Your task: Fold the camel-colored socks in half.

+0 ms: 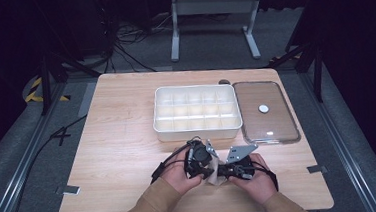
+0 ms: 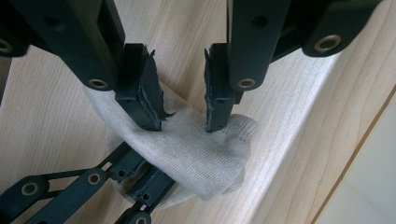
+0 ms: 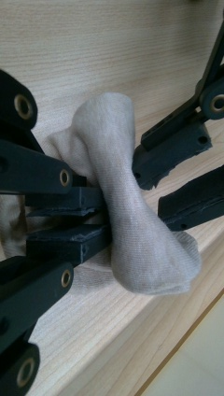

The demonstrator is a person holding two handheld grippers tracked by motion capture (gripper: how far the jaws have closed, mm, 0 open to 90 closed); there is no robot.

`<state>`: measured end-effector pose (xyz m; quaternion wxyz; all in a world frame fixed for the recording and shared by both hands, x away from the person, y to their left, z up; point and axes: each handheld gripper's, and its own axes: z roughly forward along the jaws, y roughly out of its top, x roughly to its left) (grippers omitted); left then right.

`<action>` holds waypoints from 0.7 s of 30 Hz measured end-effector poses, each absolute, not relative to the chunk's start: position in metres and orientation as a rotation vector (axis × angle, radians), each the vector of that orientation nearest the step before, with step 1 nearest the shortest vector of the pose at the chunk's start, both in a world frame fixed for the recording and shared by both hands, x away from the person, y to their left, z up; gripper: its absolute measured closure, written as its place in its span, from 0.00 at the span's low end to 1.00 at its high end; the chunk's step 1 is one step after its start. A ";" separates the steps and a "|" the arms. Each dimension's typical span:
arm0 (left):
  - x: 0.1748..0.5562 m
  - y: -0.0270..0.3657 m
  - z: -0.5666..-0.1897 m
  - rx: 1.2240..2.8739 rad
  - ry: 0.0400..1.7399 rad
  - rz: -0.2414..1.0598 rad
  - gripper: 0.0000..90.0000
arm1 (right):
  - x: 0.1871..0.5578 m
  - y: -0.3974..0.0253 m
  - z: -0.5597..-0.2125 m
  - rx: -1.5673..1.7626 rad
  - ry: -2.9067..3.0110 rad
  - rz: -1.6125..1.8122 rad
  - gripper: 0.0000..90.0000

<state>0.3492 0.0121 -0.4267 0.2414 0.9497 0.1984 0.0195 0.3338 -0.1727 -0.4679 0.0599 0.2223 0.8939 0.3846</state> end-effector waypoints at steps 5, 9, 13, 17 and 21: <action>0.351 0.016 -0.427 2.587 0.567 0.039 0.72 | 0.335 -0.176 -0.468 0.679 2.699 1.198 0.84; 0.352 0.017 -0.427 2.594 0.595 0.031 0.72 | 0.333 -0.181 -0.459 0.668 2.688 1.192 0.81; 0.354 0.019 -0.427 2.592 0.608 0.021 0.71 | 0.331 -0.199 -0.440 0.680 2.641 1.209 0.83; 0.353 0.017 -0.429 2.603 0.604 0.024 0.72 | 0.331 -0.222 -0.427 0.750 2.620 1.135 0.89; 0.352 0.017 -0.430 2.595 0.609 0.022 0.72 | 0.333 -0.232 -0.434 0.809 2.690 1.018 0.99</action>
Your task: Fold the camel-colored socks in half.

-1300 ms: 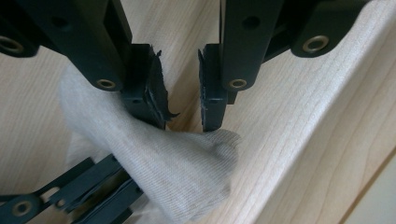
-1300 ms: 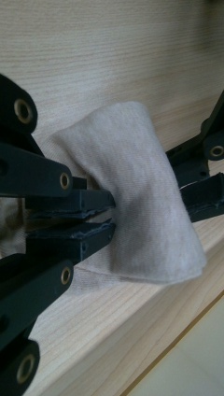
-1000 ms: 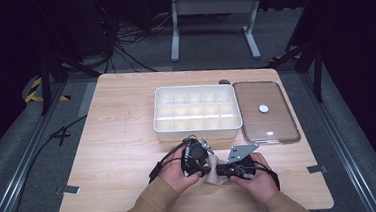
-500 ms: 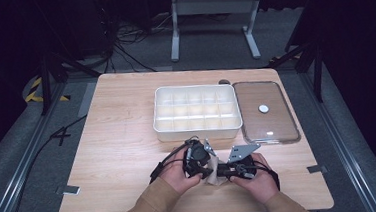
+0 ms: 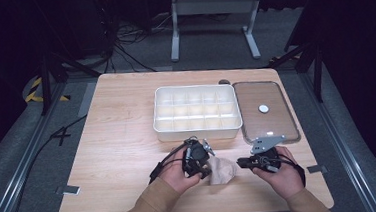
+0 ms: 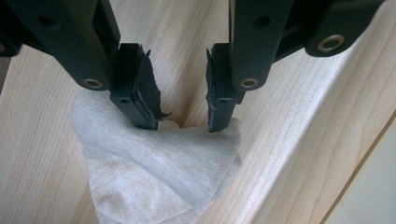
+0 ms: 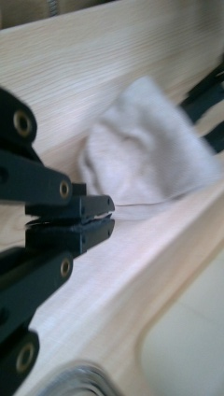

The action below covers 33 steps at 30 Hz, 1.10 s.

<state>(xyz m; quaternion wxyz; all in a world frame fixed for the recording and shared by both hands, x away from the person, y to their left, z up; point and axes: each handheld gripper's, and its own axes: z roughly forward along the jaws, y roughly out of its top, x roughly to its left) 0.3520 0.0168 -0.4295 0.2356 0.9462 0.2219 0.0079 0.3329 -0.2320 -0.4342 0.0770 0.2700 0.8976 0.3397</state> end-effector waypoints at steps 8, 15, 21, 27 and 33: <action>0.351 0.015 -0.430 2.592 0.589 0.006 0.73 | 0.335 -0.218 -0.455 0.804 2.771 0.924 0.99; 0.349 0.013 -0.426 2.570 0.552 0.023 0.74 | 0.337 -0.203 -0.460 0.766 2.809 0.942 0.99; 0.345 0.009 -0.423 2.529 0.513 0.044 0.75 | 0.336 -0.194 -0.463 0.746 2.833 0.966 0.99; 0.343 0.003 -0.425 2.532 0.497 0.057 0.73 | 0.334 -0.187 -0.464 0.750 2.837 0.982 0.99; 0.344 -0.001 -0.431 2.544 0.512 0.043 0.73 | 0.333 -0.188 -0.463 0.750 2.843 0.969 0.96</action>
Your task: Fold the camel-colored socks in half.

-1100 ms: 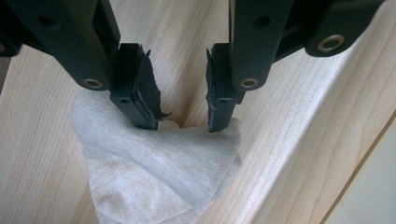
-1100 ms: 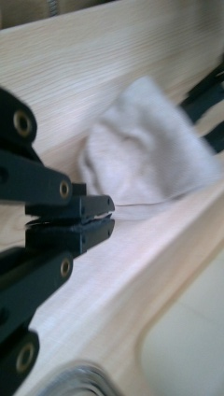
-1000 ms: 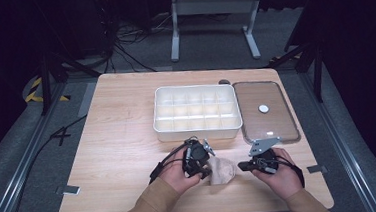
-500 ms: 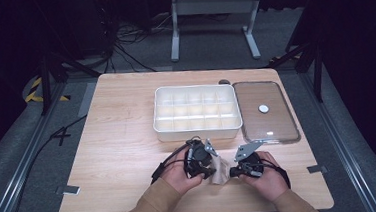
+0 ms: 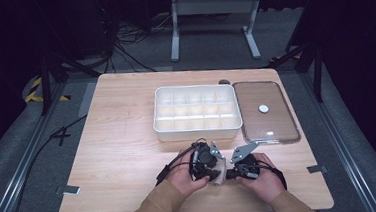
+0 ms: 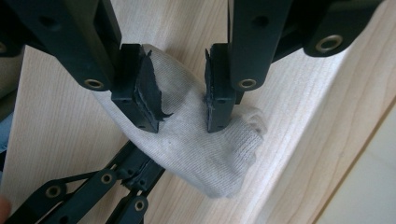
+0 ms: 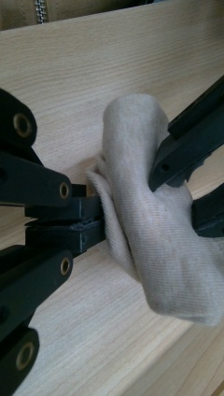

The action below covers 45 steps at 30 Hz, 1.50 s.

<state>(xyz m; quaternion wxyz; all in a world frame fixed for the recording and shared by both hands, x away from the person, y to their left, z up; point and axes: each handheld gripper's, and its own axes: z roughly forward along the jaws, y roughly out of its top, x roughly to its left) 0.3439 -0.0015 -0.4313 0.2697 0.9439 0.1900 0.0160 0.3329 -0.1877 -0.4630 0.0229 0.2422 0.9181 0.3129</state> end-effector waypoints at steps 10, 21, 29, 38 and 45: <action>0.346 0.000 -0.432 2.550 0.530 0.043 0.73 | 0.331 -0.210 -0.436 0.784 2.738 1.084 0.93; 0.345 0.000 -0.434 2.545 0.531 0.044 0.73 | 0.336 -0.199 -0.442 0.746 2.628 1.356 0.88; 0.345 -0.001 -0.435 2.548 0.533 0.030 0.71 | 0.338 -0.199 -0.453 0.764 2.652 1.298 0.86; 0.345 -0.001 -0.440 2.557 0.538 -0.003 0.71 | 0.337 -0.197 -0.463 0.758 2.668 1.219 0.84; 0.344 0.001 -0.443 2.547 0.545 -0.012 0.70 | 0.335 -0.199 -0.468 0.776 2.653 1.254 0.84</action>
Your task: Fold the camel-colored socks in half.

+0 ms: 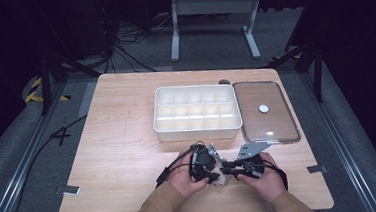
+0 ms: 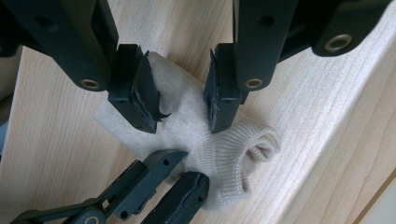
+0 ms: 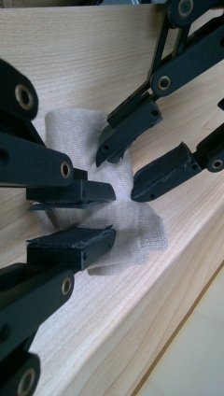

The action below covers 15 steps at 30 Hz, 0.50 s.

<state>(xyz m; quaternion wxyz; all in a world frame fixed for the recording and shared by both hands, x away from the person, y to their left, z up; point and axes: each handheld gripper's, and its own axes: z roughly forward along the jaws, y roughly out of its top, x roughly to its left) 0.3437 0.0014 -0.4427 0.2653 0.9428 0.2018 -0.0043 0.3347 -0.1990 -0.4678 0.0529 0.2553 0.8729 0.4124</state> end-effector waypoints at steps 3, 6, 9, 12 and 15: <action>0.343 0.002 -0.444 2.531 0.556 -0.012 0.70 | 0.334 -0.198 -0.467 0.772 2.652 1.236 0.84; 0.340 0.002 -0.444 2.531 0.549 0.012 0.70 | 0.331 -0.197 -0.466 0.753 2.642 1.217 0.83; 0.340 0.002 -0.443 2.535 0.551 0.026 0.70 | 0.329 -0.199 -0.464 0.793 2.636 1.238 0.79; 0.341 0.003 -0.444 2.525 0.557 0.019 0.69 | 0.330 -0.202 -0.460 0.839 2.625 1.259 0.77; 0.341 0.004 -0.443 2.528 0.562 0.019 0.68 | 0.329 -0.203 -0.454 0.843 2.615 1.249 0.76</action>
